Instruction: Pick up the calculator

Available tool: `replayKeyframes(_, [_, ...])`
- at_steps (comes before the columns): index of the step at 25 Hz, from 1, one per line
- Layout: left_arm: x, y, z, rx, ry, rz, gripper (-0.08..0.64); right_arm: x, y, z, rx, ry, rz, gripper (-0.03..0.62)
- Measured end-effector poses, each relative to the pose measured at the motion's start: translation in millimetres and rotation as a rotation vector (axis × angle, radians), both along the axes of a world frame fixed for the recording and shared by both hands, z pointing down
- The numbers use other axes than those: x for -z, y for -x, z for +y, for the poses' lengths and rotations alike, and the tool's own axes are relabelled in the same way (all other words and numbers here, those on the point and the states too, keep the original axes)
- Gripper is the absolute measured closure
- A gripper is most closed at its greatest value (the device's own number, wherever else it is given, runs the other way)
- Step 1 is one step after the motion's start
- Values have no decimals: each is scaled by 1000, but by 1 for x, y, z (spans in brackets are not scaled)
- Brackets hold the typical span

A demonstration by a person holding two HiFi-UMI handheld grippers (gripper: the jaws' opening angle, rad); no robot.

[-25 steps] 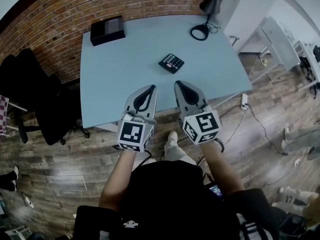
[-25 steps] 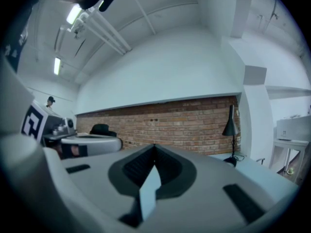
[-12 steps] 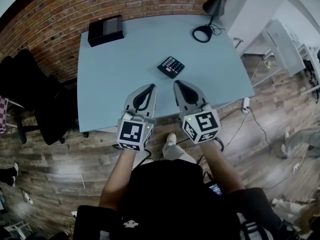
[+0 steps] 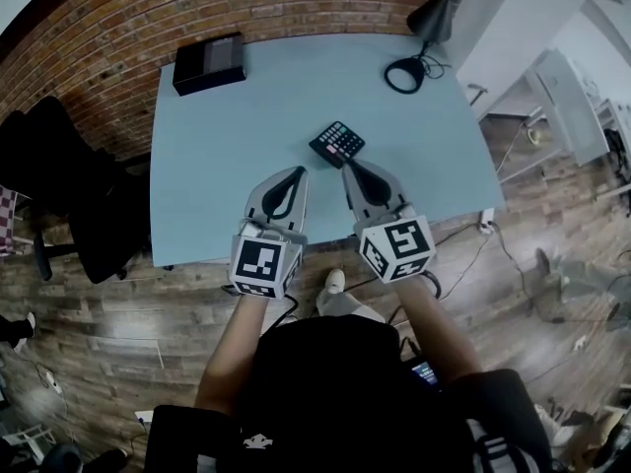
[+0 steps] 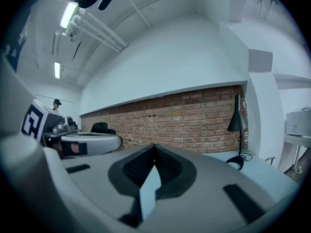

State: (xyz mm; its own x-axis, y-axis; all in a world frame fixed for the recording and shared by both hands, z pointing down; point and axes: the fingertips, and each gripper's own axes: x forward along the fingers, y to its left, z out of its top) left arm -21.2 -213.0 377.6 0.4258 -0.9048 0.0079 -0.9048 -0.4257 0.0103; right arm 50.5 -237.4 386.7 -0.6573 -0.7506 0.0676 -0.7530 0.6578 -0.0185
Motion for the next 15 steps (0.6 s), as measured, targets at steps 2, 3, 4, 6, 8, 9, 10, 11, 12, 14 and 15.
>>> replayKeyframes(2, [1,0,-6,11,-1,0,558,-1,0,-6,11,4,3,588])
replayKeyframes(3, [2,0,-8,16,0,-1,558,-2,0,-9,17,6,4,588])
replayKeyframes(4, [2,0,-11,21,1,-2,558,-2,0,-13,22,8,4,588])
replayKeyframes(6, [2,0,-17,33,4,-6,558,-3,0,-19,35,12,4,588])
replayKeyframes(8, [2,0,-21,47,9,-10,558,-3,-1,-25,50,16,5,588])
replayKeyframes(9, [2,0,-23,54,11,-10,558,-3,-1,-28,57,17,5,588])
replayKeyframes(10, [3,1,-26,61,12,-10,557,-3,-1,-31,63,18,6,588])
replayKeyframes(11, [3,1,-28,67,13,-10,558,-4,-1,-34,69,20,5,588])
replayKeyframes(12, [3,1,-29,73,13,-12,557,-4,-2,-37,74,22,5,588])
replayKeyframes(14, [3,0,-31,87,12,-19,558,-6,-2,-41,86,27,5,588])
replayKeyframes(15, [2,0,-32,94,13,-24,558,-8,-3,-43,93,30,6,588])
